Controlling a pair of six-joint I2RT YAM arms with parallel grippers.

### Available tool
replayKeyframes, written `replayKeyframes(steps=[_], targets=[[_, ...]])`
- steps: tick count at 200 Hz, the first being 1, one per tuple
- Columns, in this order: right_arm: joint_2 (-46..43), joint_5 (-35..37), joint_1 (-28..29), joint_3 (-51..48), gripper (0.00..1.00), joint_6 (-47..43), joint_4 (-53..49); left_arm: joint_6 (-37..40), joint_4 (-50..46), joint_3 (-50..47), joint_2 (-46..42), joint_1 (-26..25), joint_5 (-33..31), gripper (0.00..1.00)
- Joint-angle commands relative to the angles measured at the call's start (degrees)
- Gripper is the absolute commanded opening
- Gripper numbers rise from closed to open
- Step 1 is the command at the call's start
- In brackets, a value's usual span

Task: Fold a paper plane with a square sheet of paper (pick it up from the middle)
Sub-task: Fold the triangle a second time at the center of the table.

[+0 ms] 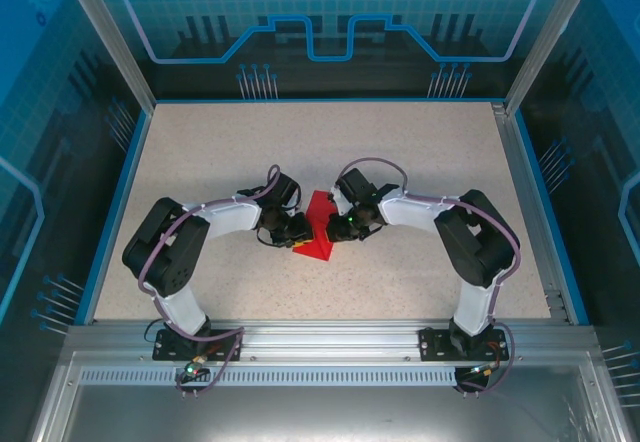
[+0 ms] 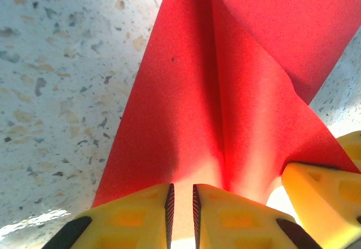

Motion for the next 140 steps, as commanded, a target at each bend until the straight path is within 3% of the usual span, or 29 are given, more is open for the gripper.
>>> replayKeyframes(steps=[1, 140], targets=[[1.65, 0.62, -0.94, 1.51, 0.11, -0.64, -1.62, 1.25, -1.65, -0.21, -0.82, 0.37, -0.62, 0.19], [3.19, 1.65, -1.24, 3.28, 0.12, -1.54, -2.99, 1.68, -2.23, -0.08, 0.25, 0.33, -1.05, 0.17]])
